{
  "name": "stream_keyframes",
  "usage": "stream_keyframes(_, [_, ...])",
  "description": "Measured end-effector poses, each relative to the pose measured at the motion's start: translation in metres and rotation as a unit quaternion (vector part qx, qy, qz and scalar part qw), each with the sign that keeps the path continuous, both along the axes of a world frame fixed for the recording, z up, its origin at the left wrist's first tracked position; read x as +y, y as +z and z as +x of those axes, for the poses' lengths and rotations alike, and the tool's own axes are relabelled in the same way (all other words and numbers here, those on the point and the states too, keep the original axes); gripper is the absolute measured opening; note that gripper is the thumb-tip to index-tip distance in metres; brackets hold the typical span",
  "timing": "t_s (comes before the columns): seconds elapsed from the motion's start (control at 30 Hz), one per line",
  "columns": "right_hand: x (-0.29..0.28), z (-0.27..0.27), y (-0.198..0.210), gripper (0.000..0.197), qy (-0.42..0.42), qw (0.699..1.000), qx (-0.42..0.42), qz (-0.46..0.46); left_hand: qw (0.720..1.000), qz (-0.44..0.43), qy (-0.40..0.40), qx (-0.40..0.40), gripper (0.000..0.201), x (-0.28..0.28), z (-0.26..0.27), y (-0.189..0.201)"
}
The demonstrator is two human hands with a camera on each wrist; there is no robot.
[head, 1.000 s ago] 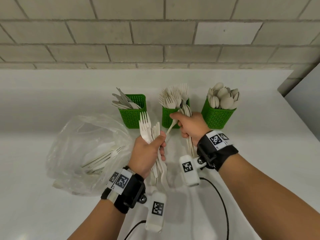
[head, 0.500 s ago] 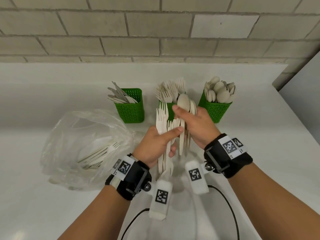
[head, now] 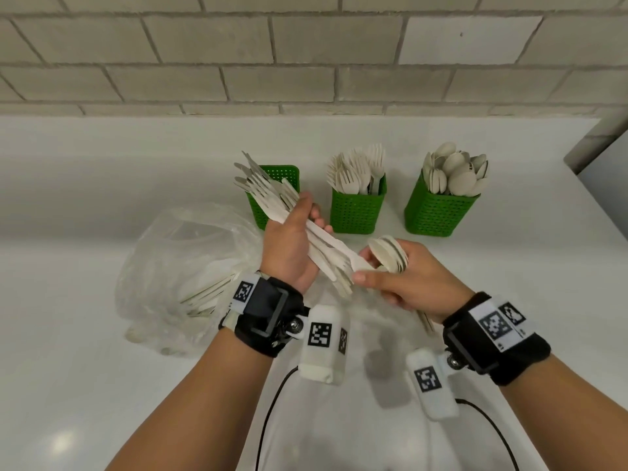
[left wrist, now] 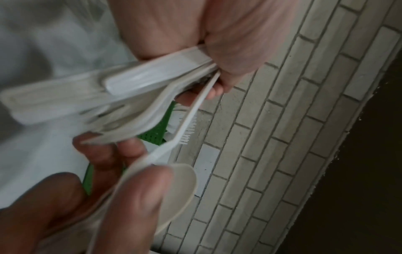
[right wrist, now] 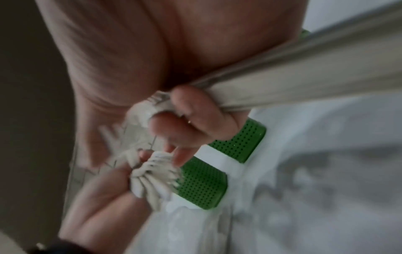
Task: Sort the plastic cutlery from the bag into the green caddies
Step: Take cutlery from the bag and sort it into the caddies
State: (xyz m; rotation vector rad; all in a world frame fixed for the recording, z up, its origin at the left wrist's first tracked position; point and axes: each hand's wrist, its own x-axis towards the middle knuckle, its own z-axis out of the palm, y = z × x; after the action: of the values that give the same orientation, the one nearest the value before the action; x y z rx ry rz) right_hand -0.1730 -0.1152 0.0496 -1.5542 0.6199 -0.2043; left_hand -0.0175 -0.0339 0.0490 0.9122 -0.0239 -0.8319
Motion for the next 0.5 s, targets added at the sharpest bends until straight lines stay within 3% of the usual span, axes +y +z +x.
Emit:
stream_keyframes(0.13, [-0.011,-0.003,0.005,0.012,-0.027,0.999,0.017,-0.006,1.0,-0.006,0.008,0.022,0.025,0.0,-0.003,-0.002])
stream_keyframes(0.27, [-0.014,-0.002,0.006,0.007,-0.083,0.996,0.003,0.036,0.999,-0.013,0.013,0.029,0.027,-0.003,-0.002,-0.003])
stream_keyframes(0.5, [0.007,0.006,-0.001,0.02,-0.062,0.997,0.035,0.004,0.999,-0.007,0.037,0.002,0.024,-0.006,-0.005,-0.002])
